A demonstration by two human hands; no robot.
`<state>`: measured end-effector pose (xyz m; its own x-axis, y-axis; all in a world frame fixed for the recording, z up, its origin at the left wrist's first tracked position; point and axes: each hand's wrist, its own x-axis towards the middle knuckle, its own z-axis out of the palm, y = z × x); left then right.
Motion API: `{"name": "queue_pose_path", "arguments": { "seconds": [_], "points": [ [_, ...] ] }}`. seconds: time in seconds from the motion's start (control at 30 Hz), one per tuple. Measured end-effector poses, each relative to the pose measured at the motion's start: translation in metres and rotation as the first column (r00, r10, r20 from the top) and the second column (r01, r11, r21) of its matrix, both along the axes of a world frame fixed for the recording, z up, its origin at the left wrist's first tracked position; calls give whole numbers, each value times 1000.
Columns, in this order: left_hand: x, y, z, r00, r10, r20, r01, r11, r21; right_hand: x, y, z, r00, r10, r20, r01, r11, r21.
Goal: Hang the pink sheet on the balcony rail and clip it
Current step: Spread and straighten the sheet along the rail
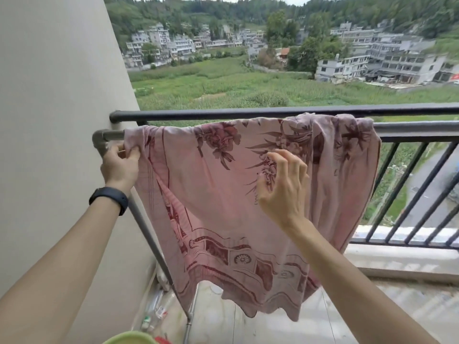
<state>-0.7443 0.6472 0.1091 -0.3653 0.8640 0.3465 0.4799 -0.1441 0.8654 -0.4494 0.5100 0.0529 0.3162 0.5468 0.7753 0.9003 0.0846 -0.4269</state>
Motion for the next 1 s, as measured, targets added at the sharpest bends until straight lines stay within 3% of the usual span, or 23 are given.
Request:
{"name": "queue_pose_path", "arguments": {
  "seconds": [0.17,0.37,0.53,0.6,0.7,0.8,0.9,1.0],
  "points": [
    [-20,-8,2,979,-7,-204,19,998,54,-48,38,46,978,136,156,-126,989,-73],
    [-18,-19,-34,982,-179,-64,179,984,-12,-100,96,89,936,191,296,-109,956,-271],
    [-41,3,-35,949,-312,-45,310,949,-56,-153,139,92,897,246,368,-74,903,-424],
    [-58,14,-30,945,-314,-86,314,949,-15,-157,149,83,889,204,411,-28,918,-395],
    [-79,27,-21,950,-298,-91,304,951,61,-150,153,68,866,156,476,-50,972,-228],
    [-97,41,-5,923,-368,113,359,928,97,-130,150,67,858,102,504,-39,990,-132],
    [-111,54,26,790,-445,422,427,893,142,-94,136,71,886,-54,461,96,993,-69],
    [-120,57,38,652,-466,598,556,830,41,-68,120,63,904,-131,406,143,990,0]
  ]
}}
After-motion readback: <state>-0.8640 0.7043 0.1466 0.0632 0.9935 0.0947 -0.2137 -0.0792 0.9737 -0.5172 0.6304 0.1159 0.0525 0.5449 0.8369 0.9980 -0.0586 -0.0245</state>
